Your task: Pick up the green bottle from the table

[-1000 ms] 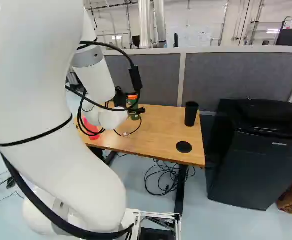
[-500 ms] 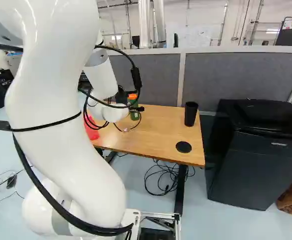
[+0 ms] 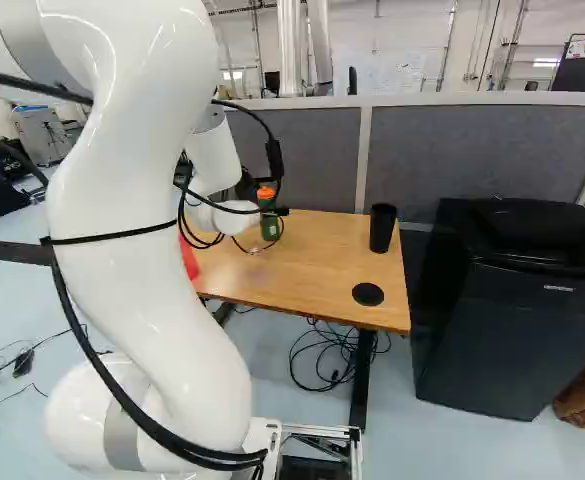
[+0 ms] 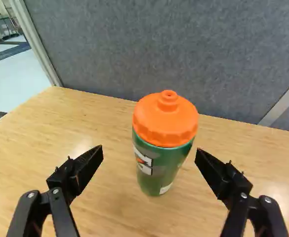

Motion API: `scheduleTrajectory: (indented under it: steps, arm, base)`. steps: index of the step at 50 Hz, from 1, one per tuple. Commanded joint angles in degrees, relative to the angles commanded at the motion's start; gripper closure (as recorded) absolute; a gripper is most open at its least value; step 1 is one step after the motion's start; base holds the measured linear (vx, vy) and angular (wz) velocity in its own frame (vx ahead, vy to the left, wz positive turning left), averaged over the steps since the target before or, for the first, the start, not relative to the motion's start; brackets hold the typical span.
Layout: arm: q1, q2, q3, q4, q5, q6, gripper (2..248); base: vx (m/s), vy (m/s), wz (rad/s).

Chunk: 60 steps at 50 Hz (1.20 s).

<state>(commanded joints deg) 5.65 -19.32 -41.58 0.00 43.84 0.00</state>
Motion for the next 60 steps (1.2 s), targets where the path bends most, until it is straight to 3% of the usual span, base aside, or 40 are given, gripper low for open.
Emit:
scheduleTrajectory:
  steps: [11,12,16,17,21,22,26,27,32,33,60]
  arm:
    - [-0.1,-0.6,-0.8,0.0,0.0,0.0,3]
    - [-0.1,-0.7,-0.8,0.0,0.0,0.0,14]
    - [-0.1,-0.7,-0.8,0.0,0.0,0.0,14]
    - [-0.1,-0.7,-0.8,0.0,0.0,0.0,79]
    - [-0.1,-0.7,-0.8,0.0,0.0,0.0,79]
    - [-0.1,-0.7,-0.8,0.0,0.0,0.0,147]
    - [-0.1,-0.7,-0.8,0.0,0.0,0.0,147]
    - [-0.1,-0.7,-0.8,0.0,0.0,0.0,214]
    - [-0.1,-0.7,-0.8,0.0,0.0,0.0,214]
    - [-0.1,-0.7,-0.8,0.0,0.0,0.0,238]
    - [-0.1,2.2,-0.4,0.0,0.0,0.0,238]
  base:
    - [0.000,0.000,0.000]
    - [0.000,0.000,0.000]
    - [0.000,0.000,0.000]
    - [0.000,0.000,0.000]
    - [0.000,0.000,0.000]
    - [0.000,0.000,0.000]
    - [0.000,0.000,0.000]
    - [0.000,0.000,0.000]
    - [0.000,0.000,0.000]
    - [0.000,0.000,0.000]
    - [0.000,0.000,0.000]
